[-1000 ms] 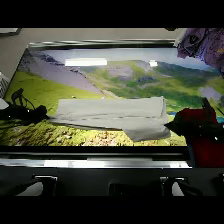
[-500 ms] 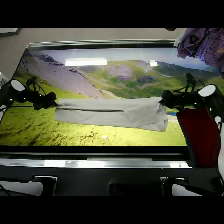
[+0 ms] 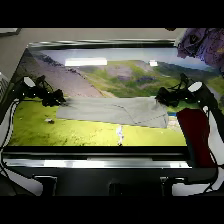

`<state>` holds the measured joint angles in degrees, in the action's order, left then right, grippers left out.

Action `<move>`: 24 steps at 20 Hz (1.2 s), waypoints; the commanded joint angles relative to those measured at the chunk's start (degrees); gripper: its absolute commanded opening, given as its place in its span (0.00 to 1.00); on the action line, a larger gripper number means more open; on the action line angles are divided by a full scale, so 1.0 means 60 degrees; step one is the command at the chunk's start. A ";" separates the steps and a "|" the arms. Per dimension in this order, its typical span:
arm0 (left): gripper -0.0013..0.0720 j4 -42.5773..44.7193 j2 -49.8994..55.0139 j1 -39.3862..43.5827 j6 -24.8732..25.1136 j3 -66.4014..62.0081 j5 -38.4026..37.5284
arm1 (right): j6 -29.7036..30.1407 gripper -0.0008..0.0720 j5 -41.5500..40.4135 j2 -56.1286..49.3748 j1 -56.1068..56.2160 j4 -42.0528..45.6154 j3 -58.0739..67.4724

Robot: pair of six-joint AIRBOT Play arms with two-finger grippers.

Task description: Fold the clothes and pants, and hang the long-sleeved shirts on hangers.

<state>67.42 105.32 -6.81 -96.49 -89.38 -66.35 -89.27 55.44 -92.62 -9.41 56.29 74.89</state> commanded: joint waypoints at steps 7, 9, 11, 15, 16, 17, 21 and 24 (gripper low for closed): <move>0.95 -0.0197 -0.0058 -0.0240 -0.0441 -0.1064 -0.0441 | 0.1224 0.95 0.3300 -0.0390 -0.2827 0.0328 0.1024; 0.95 -0.0197 -0.0058 -0.0219 -0.0455 -0.1217 -0.0499 | 0.1880 0.96 0.3708 -0.0765 -0.3136 -0.0073 0.1013; 0.95 -0.0197 -0.0051 -0.0211 -0.0685 -0.1231 -0.0514 | 0.2379 0.96 0.3847 -0.1140 -0.3158 -0.0346 0.0936; 0.95 -0.0200 -0.0044 -0.0211 -0.0681 -0.1231 -0.0546 | 0.2954 0.96 0.3621 -0.1974 -0.3140 -0.1657 0.0812; 0.95 -0.0200 -0.0044 -0.0211 -0.0681 -0.1231 -0.0546 | 0.3034 0.96 0.3614 -0.2178 -0.3140 -0.1982 0.0809; 0.95 -0.0200 -0.0044 -0.0211 -0.0685 -0.1231 -0.0546 | 0.3060 0.96 0.3570 -0.2328 -0.3140 -0.2135 0.0809; 0.95 -0.0200 -0.0036 -0.0208 -0.0685 -0.1231 -0.0543 | 0.3271 0.95 0.3526 -0.2528 -0.2597 -0.2142 0.0794; 0.95 -0.0237 -0.0036 -0.0193 -0.0685 -0.1231 -0.0543 | 0.3362 0.79 0.3435 -0.2528 -0.1902 -0.2080 0.0798</move>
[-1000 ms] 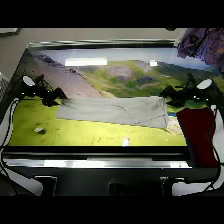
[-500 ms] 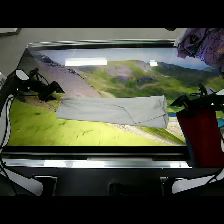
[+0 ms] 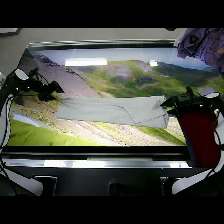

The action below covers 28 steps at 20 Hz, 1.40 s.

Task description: Fold the clothes and pants, and hang the long-sleeved shirts on hangers.

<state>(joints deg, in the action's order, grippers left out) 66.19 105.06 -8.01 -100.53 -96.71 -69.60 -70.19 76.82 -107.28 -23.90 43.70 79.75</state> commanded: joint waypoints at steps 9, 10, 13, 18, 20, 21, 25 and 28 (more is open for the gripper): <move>0.06 -0.2310 0.0339 0.1286 0.0433 -0.0015 0.0259 | -0.2823 0.06 0.0109 0.2120 0.1464 0.2699 0.1049; 0.05 -0.2714 0.0459 0.1741 0.0532 -0.0015 0.0492 | -0.3144 0.06 0.0455 0.2426 0.1555 0.3020 0.1366; 0.05 -0.3978 0.0867 0.3326 0.0532 -0.0015 0.1599 | -0.4069 0.06 0.1526 0.3158 0.1931 0.3912 0.2448; 0.05 -0.6047 0.1599 0.6076 0.0532 -0.0025 0.3796 | -0.4860 0.06 0.2841 0.3617 0.2262 0.5009 0.4299; 0.05 -0.6699 0.1967 0.6961 0.0532 -0.0208 0.4269 | -0.4951 0.06 0.3224 0.3628 0.2262 0.5104 0.4903; 0.05 -0.6998 0.2200 0.7348 0.0528 -0.0372 0.4441 | -0.4958 0.06 0.3315 0.3636 0.2262 0.5100 0.5122; 0.05 -0.8102 0.2929 0.8386 0.0459 -0.0954 0.5410 | -0.5053 0.06 0.3439 0.3636 0.2262 0.5093 0.5708; 0.05 -0.9078 0.3304 0.8823 0.0459 -0.1275 0.6156 | -0.5140 0.06 0.3464 0.3636 0.2262 0.5060 0.5774</move>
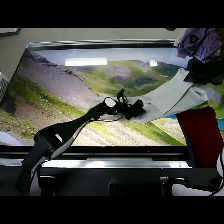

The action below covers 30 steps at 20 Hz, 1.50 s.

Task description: Fold the clothes and pants, and hang the long-sleeved shirts on hangers.

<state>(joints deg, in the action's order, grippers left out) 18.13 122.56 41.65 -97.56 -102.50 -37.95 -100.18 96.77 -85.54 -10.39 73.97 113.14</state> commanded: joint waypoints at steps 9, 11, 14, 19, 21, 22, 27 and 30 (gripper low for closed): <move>0.04 0.0612 -0.0288 -0.1388 -0.0120 -0.0364 -0.1548 | -0.0721 0.06 -0.0047 0.0011 0.0193 -0.0933 0.0208; 0.04 0.2739 -0.1100 -0.2550 -0.0718 -0.0368 -0.2721 | -0.1162 0.06 -0.0124 0.0011 0.0703 -0.0889 0.0208; 0.04 0.5136 -0.2492 -0.4371 -0.1035 -0.0368 -0.4401 | -0.2157 0.06 -0.0816 -0.0018 0.1927 -0.0521 0.0208; 0.05 0.6091 -0.4109 -0.7147 -0.0994 -0.0368 -0.5971 | -0.3872 0.06 -0.2091 -0.0535 0.4386 0.0452 0.0204; 0.05 0.6091 -0.4382 -0.7967 -0.0991 -0.0368 -0.6142 | -0.4466 0.06 -0.2331 -0.0954 0.5169 0.0634 0.0204; 0.05 0.6091 -0.4452 -0.8302 -0.0994 -0.0368 -0.6207 | -0.4699 0.06 -0.2452 -0.1202 0.5497 0.0761 0.0204; 0.05 0.6091 -0.4470 -0.9023 -0.0732 -0.0361 -0.6594 | -0.5457 0.06 -0.3282 -0.2401 0.6390 0.0838 0.0204; 0.05 0.6094 -0.4462 -0.9031 -0.0703 -0.0361 -0.6608 | -0.5727 0.06 -0.3832 -0.2940 0.6557 0.0481 0.0204</move>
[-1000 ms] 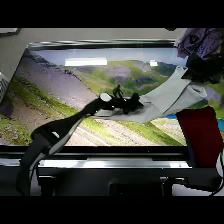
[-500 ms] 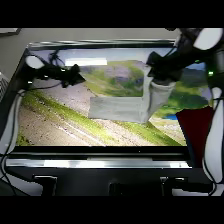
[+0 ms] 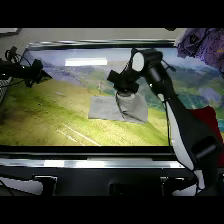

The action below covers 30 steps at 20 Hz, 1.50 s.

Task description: Fold the clothes and pants, and hang the long-sleeved shirts on hangers.

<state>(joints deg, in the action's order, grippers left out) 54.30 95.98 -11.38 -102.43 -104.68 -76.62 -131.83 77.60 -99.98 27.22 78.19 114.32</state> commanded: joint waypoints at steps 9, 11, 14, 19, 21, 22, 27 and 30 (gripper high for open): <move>0.05 0.0066 -0.0007 -0.0171 0.0324 0.0007 -0.0164 | -0.0357 0.06 -0.1235 -0.1337 0.0339 -0.1490 0.0007; 0.05 0.0066 -0.0007 -0.0171 0.0321 0.0007 -0.0164 | -0.0062 0.18 -0.1406 -0.1341 0.0339 -0.1774 0.0011; 0.05 0.0069 -0.0007 -0.0171 0.0321 0.0040 -0.0160 | 0.0903 0.50 -0.1891 -0.1297 0.0339 -0.2881 0.0011; 0.05 0.0066 -0.0007 -0.0171 0.0321 0.0393 -0.0164 | 0.2186 0.69 -0.1887 -0.0401 0.0193 -0.3031 0.0011; 0.05 0.0069 -0.0011 -0.0175 0.0321 0.0401 -0.0160 | 0.2448 0.69 -0.1392 0.0259 -0.0240 -0.2426 0.0011; 0.05 0.0069 -0.0015 -0.0175 0.0324 0.0397 -0.0164 | 0.2652 0.69 -0.0929 0.0594 -0.0641 -0.2182 0.0011; 0.05 0.0066 -0.0036 -0.0244 0.0357 0.0390 -0.0153 | 0.5005 0.82 0.1993 0.1767 -0.4120 -0.1144 -0.0193; 0.05 0.0066 -0.0040 -0.0306 0.0361 0.0390 -0.0142 | 0.5938 0.82 0.1774 0.1792 -0.6218 -0.2616 -0.1752</move>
<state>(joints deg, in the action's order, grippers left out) 54.68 95.81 -12.91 -100.42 -102.37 -77.58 -103.63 85.19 -90.52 0.71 67.57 109.89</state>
